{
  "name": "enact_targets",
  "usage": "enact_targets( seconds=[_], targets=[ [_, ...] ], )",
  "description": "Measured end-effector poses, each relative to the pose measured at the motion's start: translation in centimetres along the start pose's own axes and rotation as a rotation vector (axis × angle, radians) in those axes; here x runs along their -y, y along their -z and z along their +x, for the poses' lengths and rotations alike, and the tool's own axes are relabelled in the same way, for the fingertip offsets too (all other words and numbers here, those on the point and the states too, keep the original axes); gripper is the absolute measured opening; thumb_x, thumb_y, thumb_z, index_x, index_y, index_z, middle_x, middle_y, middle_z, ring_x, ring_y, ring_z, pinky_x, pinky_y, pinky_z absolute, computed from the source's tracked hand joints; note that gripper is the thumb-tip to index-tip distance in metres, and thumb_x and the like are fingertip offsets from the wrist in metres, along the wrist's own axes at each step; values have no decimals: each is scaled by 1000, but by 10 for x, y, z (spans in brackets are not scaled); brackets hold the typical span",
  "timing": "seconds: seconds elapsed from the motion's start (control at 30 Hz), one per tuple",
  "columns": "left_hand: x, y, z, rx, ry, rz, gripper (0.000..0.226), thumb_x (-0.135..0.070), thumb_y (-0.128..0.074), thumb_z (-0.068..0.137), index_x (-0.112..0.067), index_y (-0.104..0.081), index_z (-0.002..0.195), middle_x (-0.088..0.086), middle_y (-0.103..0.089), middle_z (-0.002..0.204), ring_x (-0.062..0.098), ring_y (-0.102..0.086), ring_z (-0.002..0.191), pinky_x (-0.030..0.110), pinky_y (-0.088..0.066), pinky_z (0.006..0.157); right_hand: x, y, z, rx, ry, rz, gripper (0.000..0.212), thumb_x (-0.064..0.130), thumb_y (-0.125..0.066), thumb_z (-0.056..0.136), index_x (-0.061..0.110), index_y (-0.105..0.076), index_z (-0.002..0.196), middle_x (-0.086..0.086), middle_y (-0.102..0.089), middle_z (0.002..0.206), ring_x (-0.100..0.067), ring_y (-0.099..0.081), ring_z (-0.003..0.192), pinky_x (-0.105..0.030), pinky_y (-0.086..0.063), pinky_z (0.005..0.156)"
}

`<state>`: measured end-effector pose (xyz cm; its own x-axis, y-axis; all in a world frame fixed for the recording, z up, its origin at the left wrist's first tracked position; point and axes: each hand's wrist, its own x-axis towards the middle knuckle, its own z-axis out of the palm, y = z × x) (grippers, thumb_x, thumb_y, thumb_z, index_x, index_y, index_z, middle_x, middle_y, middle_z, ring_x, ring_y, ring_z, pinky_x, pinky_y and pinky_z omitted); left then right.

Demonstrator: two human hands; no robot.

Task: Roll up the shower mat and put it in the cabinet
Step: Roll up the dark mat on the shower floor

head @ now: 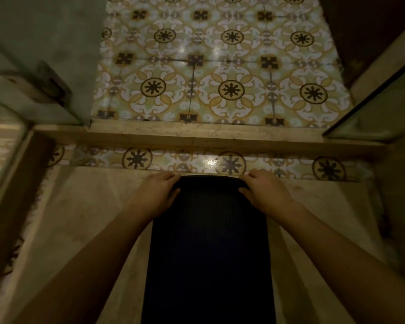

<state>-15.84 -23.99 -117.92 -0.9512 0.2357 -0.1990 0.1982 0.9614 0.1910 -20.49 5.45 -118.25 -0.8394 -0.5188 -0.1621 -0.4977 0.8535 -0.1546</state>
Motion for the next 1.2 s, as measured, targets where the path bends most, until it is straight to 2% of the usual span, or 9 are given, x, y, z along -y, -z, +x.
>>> enact_targets(
  seconds=[0.07,0.13,0.27,0.4,0.53,0.7,0.93,1.07,1.2],
  targets=[
    [4,16,3,-47,-46,-19,24,-23,-56,91,-19,-69,111,8,-70,103,27,-62,94,38,-50,80,1,10,2,-18,-31,106,27,38,-58,93,14,-70,92,-8,-65,89,-27,-60,84,-35,-46,68],
    [7,26,9,21,-30,-43,17,-19,-59,89,-22,-73,98,6,-70,94,26,-62,86,33,-48,70,0,15,7,76,-85,156,25,42,-65,87,19,-69,79,-3,-64,79,-22,-61,77,-31,-42,62],
    [12,24,15,203,70,-104,11,-28,-70,85,-26,-73,96,2,-69,103,18,-63,90,27,-44,71,3,7,7,203,-115,205,27,41,-81,74,25,-63,86,4,-59,84,-15,-54,79,-30,-40,63],
    [6,14,5,245,92,-164,35,-25,-73,83,-20,-65,117,1,-68,114,20,-62,100,30,-48,82,10,-1,0,178,-133,209,30,34,-81,74,23,-59,91,-2,-64,94,-18,-54,87,-32,-41,68],
    [0,0,-2,218,38,-22,25,-23,-64,87,-19,-65,112,6,-68,108,24,-60,100,35,-49,80,10,3,3,238,-123,170,43,23,-77,79,24,-61,119,-3,-67,111,-24,-61,102,-35,-49,85],
    [-1,-3,5,140,-68,147,21,-21,-60,87,-11,-59,106,9,-62,106,26,-47,108,37,-45,80,12,7,11,206,-97,15,25,24,-70,79,23,-69,104,-10,-65,103,-29,-62,94,-37,-53,76],
    [-5,4,38,-29,-40,128,42,-20,-67,79,-7,-51,116,11,-57,113,30,-48,107,40,-47,76,5,13,27,16,-56,-32,26,10,-68,73,8,-59,97,-13,-60,103,-35,-57,96,-37,-48,68],
    [-1,-4,44,-53,-49,120,38,-21,-69,79,-10,-54,112,9,-58,111,28,-48,104,37,-46,72,1,-2,31,-10,-14,-48,33,3,-67,70,8,-55,101,-12,-57,100,-34,-57,90,-34,-38,57],
    [2,-5,50,-31,-44,68,34,-18,-69,77,-11,-57,108,9,-60,105,27,-49,101,34,-43,74,-9,-8,34,2,17,-38,34,6,-69,70,9,-50,98,-13,-54,98,-31,-54,87,-33,-34,57]
  ],
)
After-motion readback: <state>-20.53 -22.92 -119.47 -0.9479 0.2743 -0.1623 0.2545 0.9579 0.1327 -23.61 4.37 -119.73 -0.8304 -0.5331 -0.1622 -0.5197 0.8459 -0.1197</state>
